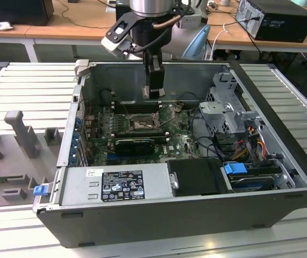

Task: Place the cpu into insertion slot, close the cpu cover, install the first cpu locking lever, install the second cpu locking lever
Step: 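Place the cpu into insertion slot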

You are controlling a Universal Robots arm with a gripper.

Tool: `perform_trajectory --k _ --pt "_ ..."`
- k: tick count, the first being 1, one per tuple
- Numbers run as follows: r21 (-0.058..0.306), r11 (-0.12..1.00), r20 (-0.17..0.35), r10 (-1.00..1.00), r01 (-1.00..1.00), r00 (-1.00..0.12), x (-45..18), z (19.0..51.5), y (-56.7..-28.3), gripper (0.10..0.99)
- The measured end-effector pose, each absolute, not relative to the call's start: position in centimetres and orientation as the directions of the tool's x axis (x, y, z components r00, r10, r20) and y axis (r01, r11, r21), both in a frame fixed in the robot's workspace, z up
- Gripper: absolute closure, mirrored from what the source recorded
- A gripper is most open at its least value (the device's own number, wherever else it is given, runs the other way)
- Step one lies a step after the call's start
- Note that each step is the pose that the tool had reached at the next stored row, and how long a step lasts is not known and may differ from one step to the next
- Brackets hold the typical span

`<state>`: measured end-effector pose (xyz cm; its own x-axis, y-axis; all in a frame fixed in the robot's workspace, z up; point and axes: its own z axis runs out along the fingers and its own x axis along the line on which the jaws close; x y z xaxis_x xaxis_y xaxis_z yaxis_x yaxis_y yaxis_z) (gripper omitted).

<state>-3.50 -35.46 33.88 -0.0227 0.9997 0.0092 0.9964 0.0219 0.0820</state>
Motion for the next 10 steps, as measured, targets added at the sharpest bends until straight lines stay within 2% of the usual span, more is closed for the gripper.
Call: perform_trajectory --k 10 --pt "0.082 0.022 0.009 1.000 0.996 -0.023 -3.50 33.44 -35.46 0.561"
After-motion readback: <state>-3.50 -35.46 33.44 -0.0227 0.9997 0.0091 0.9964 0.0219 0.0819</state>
